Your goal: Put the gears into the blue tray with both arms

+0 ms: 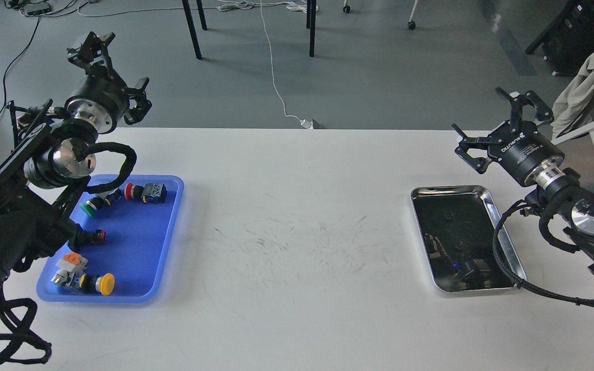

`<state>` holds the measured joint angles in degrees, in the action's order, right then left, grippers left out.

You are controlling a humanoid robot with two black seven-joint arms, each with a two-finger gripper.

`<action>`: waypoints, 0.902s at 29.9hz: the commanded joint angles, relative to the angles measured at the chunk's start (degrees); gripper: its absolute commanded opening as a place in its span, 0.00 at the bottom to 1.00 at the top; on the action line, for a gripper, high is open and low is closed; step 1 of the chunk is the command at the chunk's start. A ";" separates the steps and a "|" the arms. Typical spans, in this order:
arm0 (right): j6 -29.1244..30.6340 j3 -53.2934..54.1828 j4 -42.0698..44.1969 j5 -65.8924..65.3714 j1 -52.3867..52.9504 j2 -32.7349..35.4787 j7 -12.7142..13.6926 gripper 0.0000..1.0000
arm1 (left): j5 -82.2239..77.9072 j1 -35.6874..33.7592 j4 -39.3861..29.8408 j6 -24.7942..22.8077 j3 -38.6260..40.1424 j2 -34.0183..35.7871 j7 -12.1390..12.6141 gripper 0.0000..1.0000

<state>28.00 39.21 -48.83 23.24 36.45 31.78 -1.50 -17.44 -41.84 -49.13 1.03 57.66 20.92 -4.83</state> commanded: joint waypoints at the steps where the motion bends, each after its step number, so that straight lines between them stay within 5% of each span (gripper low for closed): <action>1: 0.00 -1.49 -1.79 -2.84 0.90 2.49 0.00 0.99 | -0.05 -0.08 -0.08 -0.06 -0.09 0.00 0.17 0.98; 10: 0.00 -23.79 -5.83 -11.96 18.72 10.32 0.53 0.98 | -1.19 0.09 -0.08 -0.06 0.00 -0.09 -0.27 0.98; 18: -2.69 -46.48 -11.02 -39.01 38.67 10.50 1.41 0.98 | -1.89 0.01 -0.26 0.20 0.00 -0.09 -0.36 0.98; 27: -4.18 -62.91 -12.61 -70.59 41.68 5.06 1.67 0.98 | -1.89 -0.08 -0.35 0.29 0.00 -0.18 -0.36 0.98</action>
<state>24.97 -18.34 -62.04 -39.70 78.51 39.79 0.12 -19.43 -41.84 -49.48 1.35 57.67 20.67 -5.20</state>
